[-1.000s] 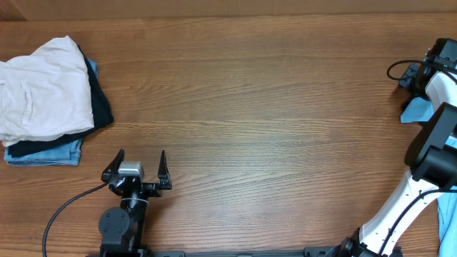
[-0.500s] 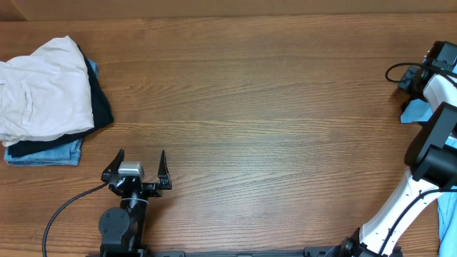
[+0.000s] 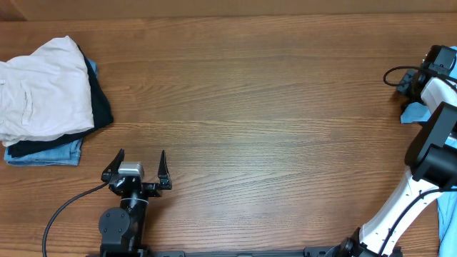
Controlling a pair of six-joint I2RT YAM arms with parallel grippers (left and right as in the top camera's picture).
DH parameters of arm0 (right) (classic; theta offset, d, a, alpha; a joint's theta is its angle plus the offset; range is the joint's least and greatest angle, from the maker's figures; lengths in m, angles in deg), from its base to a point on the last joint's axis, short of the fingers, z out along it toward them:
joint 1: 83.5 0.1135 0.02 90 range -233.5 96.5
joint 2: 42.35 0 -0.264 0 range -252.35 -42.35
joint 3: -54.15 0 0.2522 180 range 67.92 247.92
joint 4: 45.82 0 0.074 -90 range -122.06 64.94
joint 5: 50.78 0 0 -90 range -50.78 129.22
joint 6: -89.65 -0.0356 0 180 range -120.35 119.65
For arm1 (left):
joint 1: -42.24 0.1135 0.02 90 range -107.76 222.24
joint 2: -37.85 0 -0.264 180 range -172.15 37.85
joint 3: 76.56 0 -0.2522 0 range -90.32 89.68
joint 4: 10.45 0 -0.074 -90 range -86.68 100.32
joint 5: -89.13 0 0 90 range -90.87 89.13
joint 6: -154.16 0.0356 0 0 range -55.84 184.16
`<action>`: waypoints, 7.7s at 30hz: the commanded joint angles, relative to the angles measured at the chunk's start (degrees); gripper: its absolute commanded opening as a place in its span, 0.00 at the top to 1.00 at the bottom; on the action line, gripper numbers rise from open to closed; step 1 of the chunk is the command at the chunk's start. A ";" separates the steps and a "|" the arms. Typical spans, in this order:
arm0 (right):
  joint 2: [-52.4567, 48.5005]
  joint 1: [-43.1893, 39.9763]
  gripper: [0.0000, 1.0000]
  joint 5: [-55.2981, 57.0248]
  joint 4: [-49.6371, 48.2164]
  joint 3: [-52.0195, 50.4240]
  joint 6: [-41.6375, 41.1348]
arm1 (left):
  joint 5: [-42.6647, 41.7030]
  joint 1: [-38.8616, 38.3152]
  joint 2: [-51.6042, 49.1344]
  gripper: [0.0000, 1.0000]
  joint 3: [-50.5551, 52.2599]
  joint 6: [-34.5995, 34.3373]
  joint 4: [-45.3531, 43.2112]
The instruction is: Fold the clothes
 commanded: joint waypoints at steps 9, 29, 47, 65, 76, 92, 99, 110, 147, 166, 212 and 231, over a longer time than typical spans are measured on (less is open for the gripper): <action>0.79 -0.48 0.96 1.64 -1.25 1.79 -0.02 | -0.46 -0.33 0.42 0.00 0.24 1.27 -0.04; 30.93 11.76 0.96 -7.41 8.59 2.58 -0.07 | -0.46 -0.33 0.42 0.00 0.24 1.27 -0.04; 19.34 68.81 0.96 -19.45 9.03 2.47 -4.35 | -0.48 -0.33 0.42 0.00 0.24 1.27 -0.04; 29.35 52.13 0.96 -23.96 36.46 1.81 -7.76 | -0.48 -0.33 0.42 0.00 0.24 1.27 -0.04; 29.31 54.16 0.96 -36.65 36.28 -18.80 -7.72 | -0.46 -0.33 0.42 0.00 0.24 1.27 -0.04; 26.56 65.59 0.96 -21.90 25.79 -22.69 -12.13 | -0.48 -0.33 0.42 0.00 0.24 1.27 -0.04; 24.09 65.59 0.96 -22.99 23.41 -22.69 -13.75 | -0.48 -0.33 0.42 0.00 0.24 1.27 -0.04; 23.93 65.55 0.96 -20.35 22.77 -22.69 -3.96 | -0.48 -0.33 0.42 0.00 0.24 1.27 -0.04; 18.16 65.53 0.96 -16.04 18.60 -18.49 4.55 | -0.46 -0.33 0.42 0.00 0.24 1.27 -0.04; 16.20 65.55 0.96 -15.28 16.98 -18.62 4.76 | -0.46 -0.33 0.42 0.00 0.24 1.27 -0.04; 16.11 65.66 0.96 -23.30 21.42 -22.05 10.71 | -0.46 -0.33 0.42 0.00 0.24 1.27 -0.04; 23.10 65.85 0.96 -19.71 23.41 -19.12 4.37 | -0.48 -0.33 0.42 0.00 0.24 1.27 -0.04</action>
